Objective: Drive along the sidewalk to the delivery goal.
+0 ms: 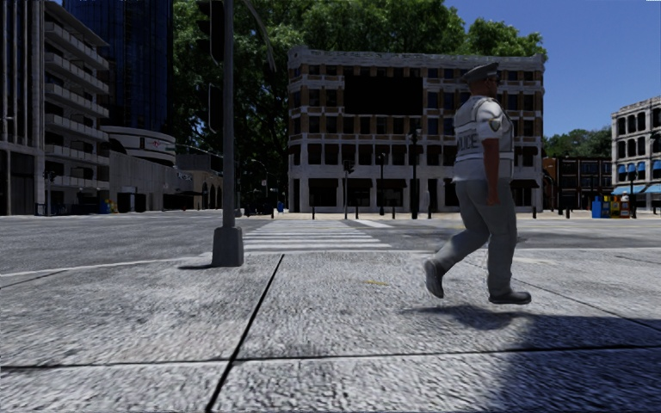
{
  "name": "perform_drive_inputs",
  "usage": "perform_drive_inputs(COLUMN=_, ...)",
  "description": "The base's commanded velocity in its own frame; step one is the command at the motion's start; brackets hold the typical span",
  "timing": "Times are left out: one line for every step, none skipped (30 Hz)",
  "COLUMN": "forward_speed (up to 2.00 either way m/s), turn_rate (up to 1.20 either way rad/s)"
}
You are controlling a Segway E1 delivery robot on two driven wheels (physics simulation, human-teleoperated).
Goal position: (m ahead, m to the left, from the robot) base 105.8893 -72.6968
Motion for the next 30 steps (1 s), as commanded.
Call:
perform_drive_inputs(forward_speed=2.00, turn_rate=0.00)
perform_drive_inputs(forward_speed=2.00, turn_rate=0.00)
perform_drive_inputs(forward_speed=2.00, turn_rate=0.00)
perform_drive_inputs(forward_speed=2.00, turn_rate=0.00)
perform_drive_inputs(forward_speed=2.00, turn_rate=0.00)
perform_drive_inputs(forward_speed=2.00, turn_rate=0.00)
perform_drive_inputs(forward_speed=2.00, turn_rate=0.00)
perform_drive_inputs(forward_speed=2.00, turn_rate=0.00)
perform_drive_inputs(forward_speed=2.00, turn_rate=0.00)
perform_drive_inputs(forward_speed=2.00, turn_rate=0.00)
perform_drive_inputs(forward_speed=2.00, turn_rate=0.00)
perform_drive_inputs(forward_speed=2.00, turn_rate=0.00)
perform_drive_inputs(forward_speed=2.00, turn_rate=0.00)
perform_drive_inputs(forward_speed=2.00, turn_rate=0.00)
perform_drive_inputs(forward_speed=2.00, turn_rate=0.00)
perform_drive_inputs(forward_speed=2.00, turn_rate=0.00)
perform_drive_inputs(forward_speed=2.00, turn_rate=0.00)
perform_drive_inputs(forward_speed=2.00, turn_rate=0.00)
perform_drive_inputs(forward_speed=2.00, turn_rate=0.00)
perform_drive_inputs(forward_speed=2.00, turn_rate=0.00)
perform_drive_inputs(forward_speed=2.00, turn_rate=0.00)
perform_drive_inputs(forward_speed=2.00, turn_rate=0.00)
perform_drive_inputs(forward_speed=2.00, turn_rate=0.00)
perform_drive_inputs(forward_speed=2.00, turn_rate=0.00)
perform_drive_inputs(forward_speed=2.00, turn_rate=0.00)
perform_drive_inputs(forward_speed=2.00, turn_rate=0.00)
perform_drive_inputs(forward_speed=2.00, turn_rate=0.00)
perform_drive_inputs(forward_speed=2.00, turn_rate=0.00)
perform_drive_inputs(forward_speed=2.00, turn_rate=0.00)
perform_drive_inputs(forward_speed=2.00, turn_rate=0.00)
